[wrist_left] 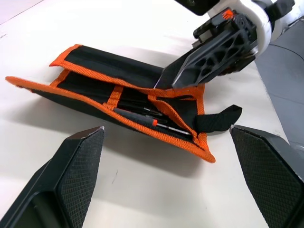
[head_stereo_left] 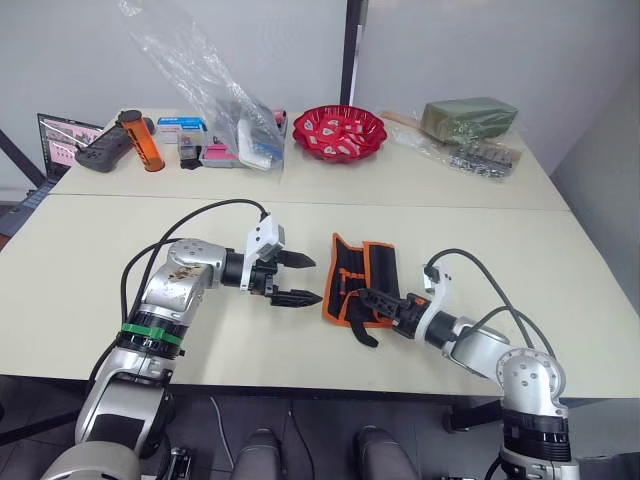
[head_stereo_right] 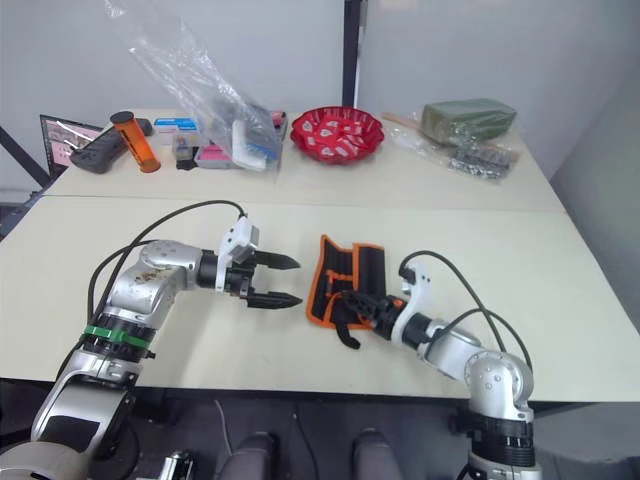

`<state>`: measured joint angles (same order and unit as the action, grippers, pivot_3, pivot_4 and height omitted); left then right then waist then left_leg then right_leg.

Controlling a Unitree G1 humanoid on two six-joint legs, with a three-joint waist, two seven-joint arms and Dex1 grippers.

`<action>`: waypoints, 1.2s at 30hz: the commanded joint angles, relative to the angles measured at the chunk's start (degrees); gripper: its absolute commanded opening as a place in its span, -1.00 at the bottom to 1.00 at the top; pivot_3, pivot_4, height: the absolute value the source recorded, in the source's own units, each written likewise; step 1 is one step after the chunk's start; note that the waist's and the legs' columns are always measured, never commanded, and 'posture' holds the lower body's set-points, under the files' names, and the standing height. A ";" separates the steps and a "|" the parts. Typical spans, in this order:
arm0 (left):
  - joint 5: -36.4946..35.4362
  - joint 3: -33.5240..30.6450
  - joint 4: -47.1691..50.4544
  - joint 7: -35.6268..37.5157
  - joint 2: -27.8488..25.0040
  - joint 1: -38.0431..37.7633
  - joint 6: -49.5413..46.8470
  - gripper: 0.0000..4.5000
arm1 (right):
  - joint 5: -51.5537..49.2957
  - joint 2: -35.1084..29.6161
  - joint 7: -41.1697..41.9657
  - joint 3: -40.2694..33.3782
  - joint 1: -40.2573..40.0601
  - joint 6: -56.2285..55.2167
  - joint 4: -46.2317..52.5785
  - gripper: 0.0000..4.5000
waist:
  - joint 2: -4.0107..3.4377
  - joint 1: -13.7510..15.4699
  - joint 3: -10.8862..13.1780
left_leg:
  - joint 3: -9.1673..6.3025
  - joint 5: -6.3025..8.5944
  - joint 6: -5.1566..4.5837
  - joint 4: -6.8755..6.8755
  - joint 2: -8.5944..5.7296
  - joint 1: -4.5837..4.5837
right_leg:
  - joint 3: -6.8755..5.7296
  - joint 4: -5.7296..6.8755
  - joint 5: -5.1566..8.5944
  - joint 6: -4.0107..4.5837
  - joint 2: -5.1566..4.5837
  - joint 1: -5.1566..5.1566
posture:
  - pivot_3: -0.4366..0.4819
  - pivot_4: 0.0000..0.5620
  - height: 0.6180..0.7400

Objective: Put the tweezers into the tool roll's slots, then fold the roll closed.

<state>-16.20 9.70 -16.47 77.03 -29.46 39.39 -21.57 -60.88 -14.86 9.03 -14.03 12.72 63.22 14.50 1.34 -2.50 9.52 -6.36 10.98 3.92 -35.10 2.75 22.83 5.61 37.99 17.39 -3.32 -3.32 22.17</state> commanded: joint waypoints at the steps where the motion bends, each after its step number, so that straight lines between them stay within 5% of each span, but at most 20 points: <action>1: -1.31 -1.44 1.03 0.00 -0.44 0.08 0.21 1.00 | -5.74 -1.40 -1.34 -4.96 -0.01 1.12 1.96 0.93 | 0.00 0.07 0.00 | 0.00 0.00 0.00 -0.01 -0.01 0.01 | 0.00 0.00 0.00 0.00 -0.01 0.00 | -0.05 -0.47 0.91; 5: -1.24 -1.40 0.63 0.06 -0.40 0.18 0.42 1.00 | -11.50 -3.38 -1.73 -6.99 0.14 1.71 3.15 0.99 | -0.02 -0.03 0.02 | 0.00 0.00 0.00 0.00 0.00 0.02 | 0.00 -0.01 0.00 0.00 -0.01 0.02 | -0.05 -0.47 0.91; 18: -0.97 -1.59 0.21 -0.60 -0.46 -0.86 0.71 1.00 | 2.37 -9.82 7.22 3.54 -4.59 -4.34 1.42 -1.00 | -0.04 -0.23 0.02 | 0.00 0.00 0.00 0.05 0.00 0.03 | 0.00 -0.03 0.01 -0.01 0.01 0.06 | -0.05 -0.47 0.91; 24: -1.27 -1.85 1.53 -2.08 -0.54 -2.31 -1.07 1.00 | 14.69 -12.33 10.68 10.44 -6.72 -11.34 0.19 -1.00 | 0.01 -0.24 0.00 | 0.00 0.00 0.00 0.01 0.00 -0.01 | 0.00 -0.03 0.07 -0.11 0.01 0.02 | -0.05 -0.47 0.91; 36: -10.20 -3.99 15.55 -14.36 3.59 -9.40 -25.31 1.00 | 19.55 -11.75 12.67 12.08 -8.09 -12.95 0.97 -1.00 | 0.05 -0.11 -0.02 | 0.00 0.00 0.00 -0.04 0.00 -0.02 | 0.00 -0.01 0.06 -0.11 0.00 -0.03 | -0.05 -0.47 0.91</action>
<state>-24.34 6.43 -5.01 64.48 -26.22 30.38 -44.05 -43.00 -26.73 22.29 -2.61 6.16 49.06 17.24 1.39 -2.60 9.50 -6.37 10.98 3.92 -35.12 2.76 22.81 5.61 37.97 17.44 -3.43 -3.31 22.15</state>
